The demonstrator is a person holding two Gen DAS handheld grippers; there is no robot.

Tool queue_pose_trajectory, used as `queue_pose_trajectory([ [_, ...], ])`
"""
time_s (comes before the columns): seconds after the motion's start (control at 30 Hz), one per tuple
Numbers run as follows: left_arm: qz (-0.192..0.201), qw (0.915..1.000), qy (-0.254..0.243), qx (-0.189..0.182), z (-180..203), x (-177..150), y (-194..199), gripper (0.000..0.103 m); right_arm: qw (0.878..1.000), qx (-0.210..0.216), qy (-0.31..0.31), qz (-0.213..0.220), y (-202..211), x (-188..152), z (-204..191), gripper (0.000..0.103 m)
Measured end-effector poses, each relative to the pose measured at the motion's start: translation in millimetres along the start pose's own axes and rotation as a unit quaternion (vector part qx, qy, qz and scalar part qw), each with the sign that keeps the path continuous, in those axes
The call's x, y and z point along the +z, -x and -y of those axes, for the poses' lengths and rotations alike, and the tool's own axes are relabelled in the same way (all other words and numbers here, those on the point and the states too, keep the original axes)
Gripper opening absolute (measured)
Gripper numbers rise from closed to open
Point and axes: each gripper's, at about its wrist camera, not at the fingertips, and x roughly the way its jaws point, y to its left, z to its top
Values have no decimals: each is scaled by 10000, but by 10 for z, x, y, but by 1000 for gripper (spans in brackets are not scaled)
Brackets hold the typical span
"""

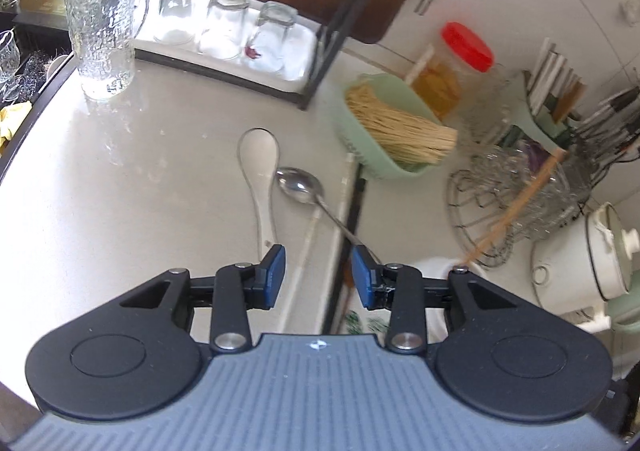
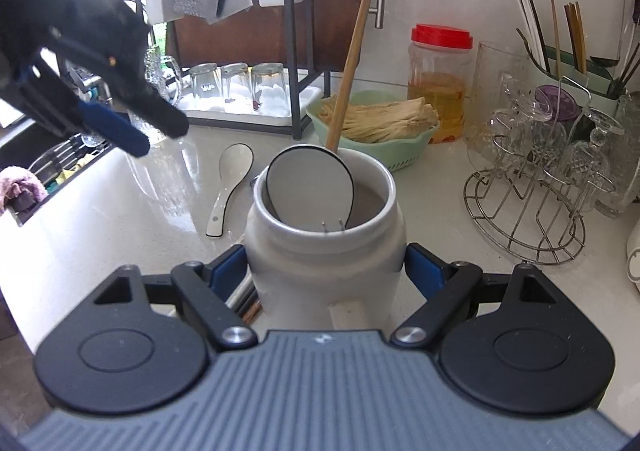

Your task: Organize utensils

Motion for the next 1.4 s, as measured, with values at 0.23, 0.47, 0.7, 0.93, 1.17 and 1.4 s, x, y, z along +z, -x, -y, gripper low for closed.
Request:
queue_pose_trajectory([
  [0.23,236,9992,-126,297,-270,173,-445,49,9997,-174,-132,-86,-27,29,-34,88],
  [0.47,193,9990,-151,367,-453,295,-903,52,9989,-365,-223,-197,-50,74,-95,88],
  [0.7,256,9984,-322,395,-484,492,-1235,53,9978,-507,-292,-315,-72,109,-132,88],
  [0.93,331,9969,-600,388,-389,612,-1397,58,9969,-618,-348,-333,-80,114,-172,88],
  [1.17,367,9937,-879,598,-245,577,-1508,57,9966,-656,-385,-330,-82,116,-180,88],
  [1.4,475,9867,-1214,967,-131,536,-1571,54,9962,-690,-425,-334,-84,119,-189,88],
])
